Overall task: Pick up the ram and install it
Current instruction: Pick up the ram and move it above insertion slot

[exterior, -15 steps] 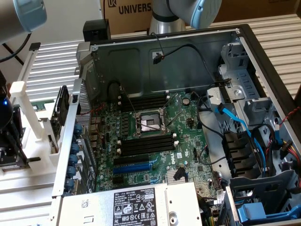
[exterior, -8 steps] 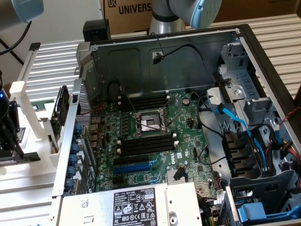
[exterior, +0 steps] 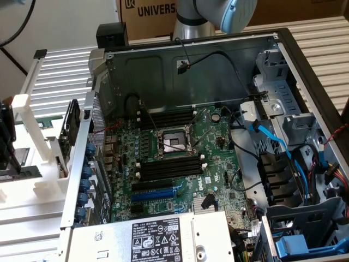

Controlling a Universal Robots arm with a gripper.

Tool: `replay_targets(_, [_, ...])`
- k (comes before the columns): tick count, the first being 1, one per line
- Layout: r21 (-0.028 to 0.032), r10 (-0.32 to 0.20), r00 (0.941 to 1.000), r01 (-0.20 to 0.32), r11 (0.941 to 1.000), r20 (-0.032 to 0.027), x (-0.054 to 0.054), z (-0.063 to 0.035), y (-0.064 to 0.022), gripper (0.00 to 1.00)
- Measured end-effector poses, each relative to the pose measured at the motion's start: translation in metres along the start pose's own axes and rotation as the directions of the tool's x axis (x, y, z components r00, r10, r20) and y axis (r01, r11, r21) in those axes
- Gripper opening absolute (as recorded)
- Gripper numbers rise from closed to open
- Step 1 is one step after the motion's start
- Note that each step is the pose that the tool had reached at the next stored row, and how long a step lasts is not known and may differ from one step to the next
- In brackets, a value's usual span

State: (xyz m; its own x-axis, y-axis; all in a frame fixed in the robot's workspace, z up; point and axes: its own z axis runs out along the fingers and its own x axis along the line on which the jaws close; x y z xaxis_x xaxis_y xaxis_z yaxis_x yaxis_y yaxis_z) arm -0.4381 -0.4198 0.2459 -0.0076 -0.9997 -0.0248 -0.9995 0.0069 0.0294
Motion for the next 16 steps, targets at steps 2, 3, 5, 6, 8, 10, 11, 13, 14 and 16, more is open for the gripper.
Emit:
replay_targets(2, [0.0005, 0.001, 1.0, -0.001, 1.0, -0.0002, 0.0, -0.0067, 0.0002, 0.12])
replay_targets(3, [0.0008, 0.002, 1.0, -0.002, 1.0, -0.0005, 0.0, -0.0099, 0.0003, 0.12])
replay_targets(5, [0.0012, 0.004, 1.0, -0.004, 1.0, -0.0013, 0.0, -0.0159, 0.0005, 0.12])
replay_targets(6, [0.0014, 0.005, 1.0, -0.005, 1.0, -0.0019, -0.001, -0.0225, 0.0007, 0.12])
replay_targets(8, [0.0015, 0.006, 1.0, -0.006, 1.0, -0.002, -0.001, -0.0305, 0.001, 0.12])
replay_targets(10, [0.0014, 0.006, 1.0, -0.006, 1.0, -0.0022, -0.001, -0.0388, 0.0013, 0.12])
replay_targets(11, [0.0019, 0.006, 1.0, -0.006, 1.0, -0.002, -0.001, -0.0427, 0.0014, 0.12])
replay_targets(13, [0.0025, 0.007, 1.0, -0.007, 1.0, -0.0021, -0.001, -0.0506, 0.0016, 0.12])
replay_targets(14, [0.0034, 0.007, 1.0, -0.007, 1.0, -0.002, -0.001, -0.0548, 0.0017, 0.12])
replay_targets(16, [0.005, 0.007, 1.0, -0.007, 1.0, -0.0021, -0.002, -0.0629, 0.002, 0.12])
